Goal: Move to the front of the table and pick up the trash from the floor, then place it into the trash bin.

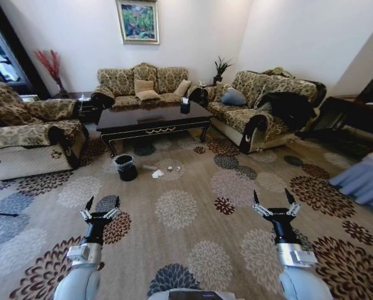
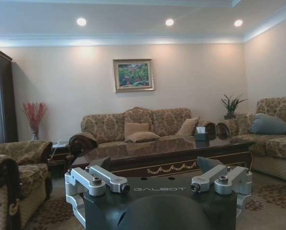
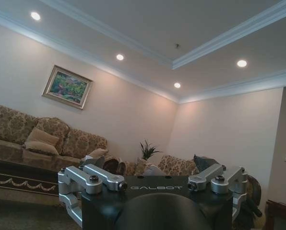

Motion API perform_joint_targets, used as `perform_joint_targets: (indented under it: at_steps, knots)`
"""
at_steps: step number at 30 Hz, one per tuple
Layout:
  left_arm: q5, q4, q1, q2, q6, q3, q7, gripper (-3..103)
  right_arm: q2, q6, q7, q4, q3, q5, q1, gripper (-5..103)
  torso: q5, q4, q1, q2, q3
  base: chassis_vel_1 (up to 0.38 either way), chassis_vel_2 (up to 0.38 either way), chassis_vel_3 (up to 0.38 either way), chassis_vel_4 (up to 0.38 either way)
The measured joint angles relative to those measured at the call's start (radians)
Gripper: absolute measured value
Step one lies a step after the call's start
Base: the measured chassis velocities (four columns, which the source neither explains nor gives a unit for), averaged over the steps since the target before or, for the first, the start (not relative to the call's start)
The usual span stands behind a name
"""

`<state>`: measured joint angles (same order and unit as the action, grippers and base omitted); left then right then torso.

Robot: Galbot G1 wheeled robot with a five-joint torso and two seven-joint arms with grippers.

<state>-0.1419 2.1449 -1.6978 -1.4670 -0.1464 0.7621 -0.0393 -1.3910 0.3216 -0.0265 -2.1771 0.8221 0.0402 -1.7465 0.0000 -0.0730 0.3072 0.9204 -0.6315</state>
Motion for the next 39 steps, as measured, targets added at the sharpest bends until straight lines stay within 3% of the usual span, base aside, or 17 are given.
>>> perform_joint_targets:
  at_steps: [39]
  knots:
    - [-0.011,-0.025,0.001,-0.005,-0.012,-0.010,-0.005,100,0.000,0.005,-0.011,0.029,-0.004,0.019,0.005,100,0.0000,0.0000,-0.074,-0.170,0.096,0.000,0.000,0.000,0.000]
